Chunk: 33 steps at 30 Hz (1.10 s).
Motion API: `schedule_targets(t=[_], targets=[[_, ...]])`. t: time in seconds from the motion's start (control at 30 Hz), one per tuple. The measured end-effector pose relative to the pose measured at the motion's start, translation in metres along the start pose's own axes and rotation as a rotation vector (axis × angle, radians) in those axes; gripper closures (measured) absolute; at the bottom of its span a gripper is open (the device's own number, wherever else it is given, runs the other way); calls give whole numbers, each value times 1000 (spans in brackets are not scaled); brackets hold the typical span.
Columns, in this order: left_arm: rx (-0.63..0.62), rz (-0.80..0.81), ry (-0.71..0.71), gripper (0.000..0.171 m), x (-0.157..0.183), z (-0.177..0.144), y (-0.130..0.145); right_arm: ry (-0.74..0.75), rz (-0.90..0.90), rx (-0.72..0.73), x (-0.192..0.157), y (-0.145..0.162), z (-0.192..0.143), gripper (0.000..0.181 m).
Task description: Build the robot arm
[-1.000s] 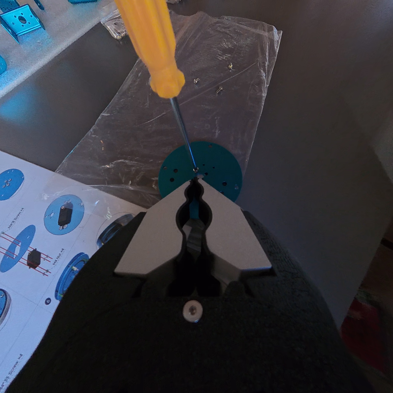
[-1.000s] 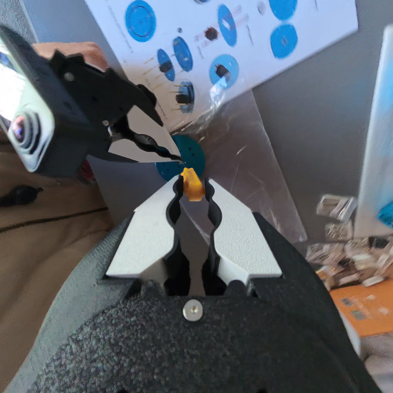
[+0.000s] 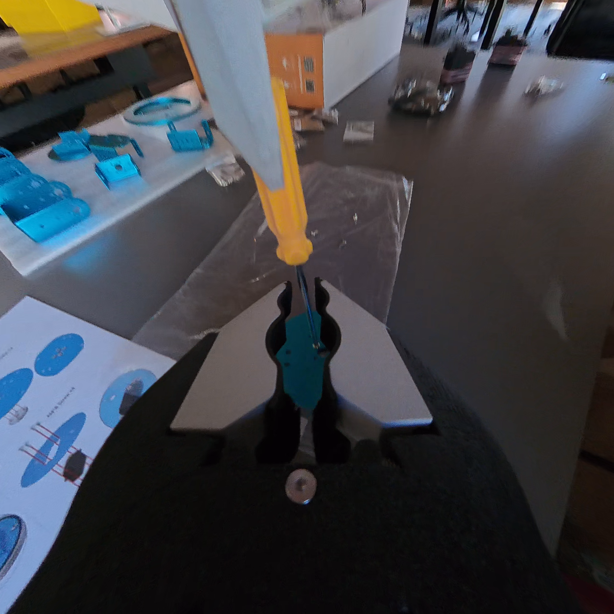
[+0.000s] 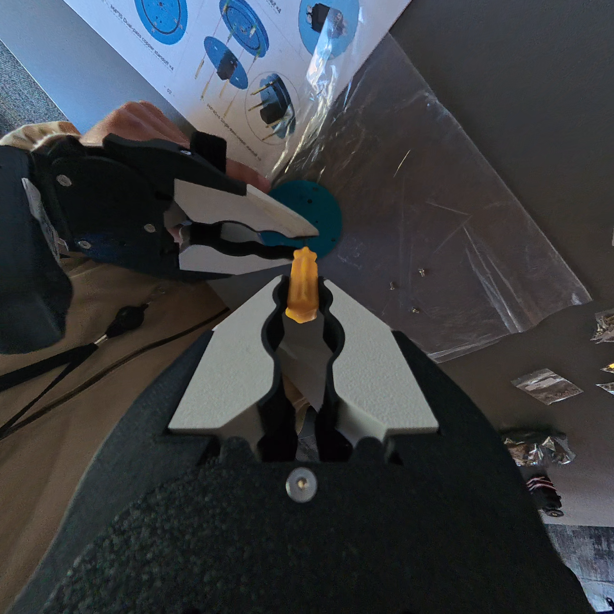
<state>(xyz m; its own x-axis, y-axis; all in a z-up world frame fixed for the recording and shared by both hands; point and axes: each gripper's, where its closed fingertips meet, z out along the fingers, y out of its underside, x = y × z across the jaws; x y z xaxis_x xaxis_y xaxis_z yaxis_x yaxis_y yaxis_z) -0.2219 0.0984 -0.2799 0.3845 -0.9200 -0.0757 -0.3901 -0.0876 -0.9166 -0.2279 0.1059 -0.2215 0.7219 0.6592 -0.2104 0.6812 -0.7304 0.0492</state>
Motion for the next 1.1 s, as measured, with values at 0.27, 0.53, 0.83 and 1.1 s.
schedule_targets(t=[0.27,0.53,0.83,1.1], targets=[[74,31,31,167,1,-1,-11,-73,-163,21,-15,-3,-5,156],[92,32,86,167,4,-2,-10,35,-1119,212,-16,22,-48,133],[106,47,170,167,11,-4,-10,363,-1848,199,-14,22,-14,140],[107,53,196,167,13,-7,-8,277,-2117,62,-10,13,-4,157]])
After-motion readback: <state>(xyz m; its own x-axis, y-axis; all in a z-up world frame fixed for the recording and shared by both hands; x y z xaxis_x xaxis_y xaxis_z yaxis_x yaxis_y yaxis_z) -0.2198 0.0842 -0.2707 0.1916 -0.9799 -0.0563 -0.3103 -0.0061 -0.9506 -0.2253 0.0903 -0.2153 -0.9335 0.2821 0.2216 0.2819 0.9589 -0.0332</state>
